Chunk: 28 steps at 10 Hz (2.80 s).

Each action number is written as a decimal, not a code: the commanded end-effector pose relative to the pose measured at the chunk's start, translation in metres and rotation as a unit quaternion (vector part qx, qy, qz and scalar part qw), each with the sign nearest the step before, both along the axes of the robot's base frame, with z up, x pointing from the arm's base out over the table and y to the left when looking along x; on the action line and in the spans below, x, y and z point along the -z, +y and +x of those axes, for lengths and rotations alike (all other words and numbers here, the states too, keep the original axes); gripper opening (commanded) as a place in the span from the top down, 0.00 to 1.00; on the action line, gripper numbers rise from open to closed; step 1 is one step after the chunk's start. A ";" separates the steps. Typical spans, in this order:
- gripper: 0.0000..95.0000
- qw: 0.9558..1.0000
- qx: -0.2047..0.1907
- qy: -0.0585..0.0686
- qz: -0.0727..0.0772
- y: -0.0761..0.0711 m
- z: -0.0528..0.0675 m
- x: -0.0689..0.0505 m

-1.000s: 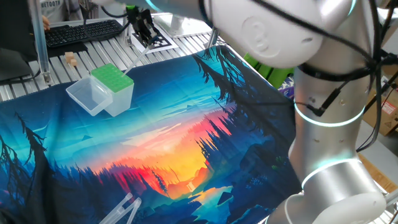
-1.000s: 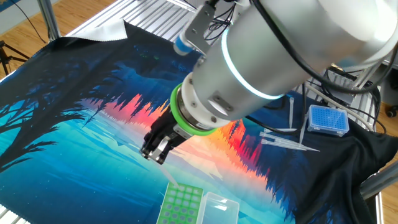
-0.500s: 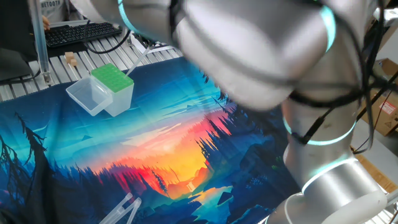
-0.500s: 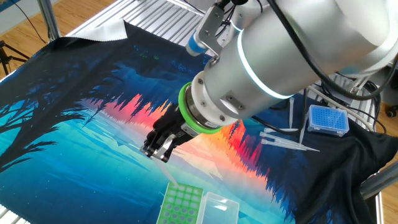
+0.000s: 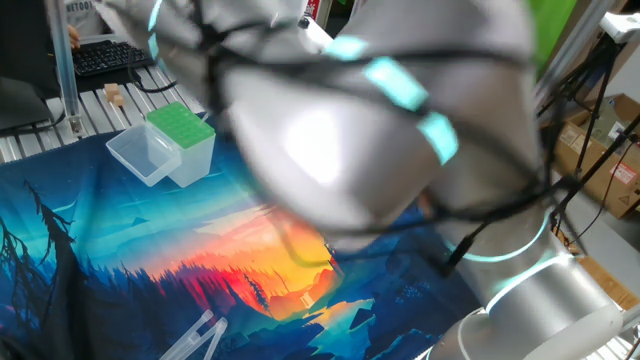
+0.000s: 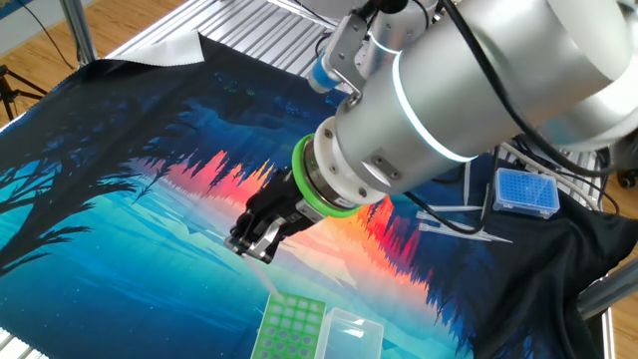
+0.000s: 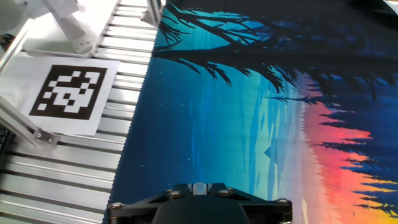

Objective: Insert a large pipette tip into the holder for large pipette tips

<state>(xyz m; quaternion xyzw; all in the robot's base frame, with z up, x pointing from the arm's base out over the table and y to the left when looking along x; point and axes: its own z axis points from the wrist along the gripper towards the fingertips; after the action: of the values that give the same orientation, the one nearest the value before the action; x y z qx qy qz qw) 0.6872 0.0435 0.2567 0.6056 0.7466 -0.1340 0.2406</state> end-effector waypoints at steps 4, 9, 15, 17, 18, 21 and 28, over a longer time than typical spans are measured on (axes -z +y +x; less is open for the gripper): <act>1.00 1.000 0.004 -0.017 -0.014 0.006 0.000 0.004; 1.00 0.999 0.000 -0.023 -0.034 0.011 -0.002 0.007; 1.00 0.997 -0.008 -0.031 -0.063 0.016 -0.006 0.005; 1.00 0.997 -0.008 -0.031 -0.065 0.019 -0.008 0.003; 1.00 0.997 -0.008 -0.030 -0.065 0.020 -0.009 0.003; 1.00 0.997 -0.006 -0.032 -0.064 0.026 -0.014 0.005; 1.00 0.995 -0.003 -0.036 -0.089 0.036 -0.023 0.007</act>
<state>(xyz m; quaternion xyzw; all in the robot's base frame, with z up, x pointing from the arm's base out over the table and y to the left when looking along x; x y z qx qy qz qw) 0.6635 0.0799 0.2508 0.5846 0.7238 -0.1778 0.3206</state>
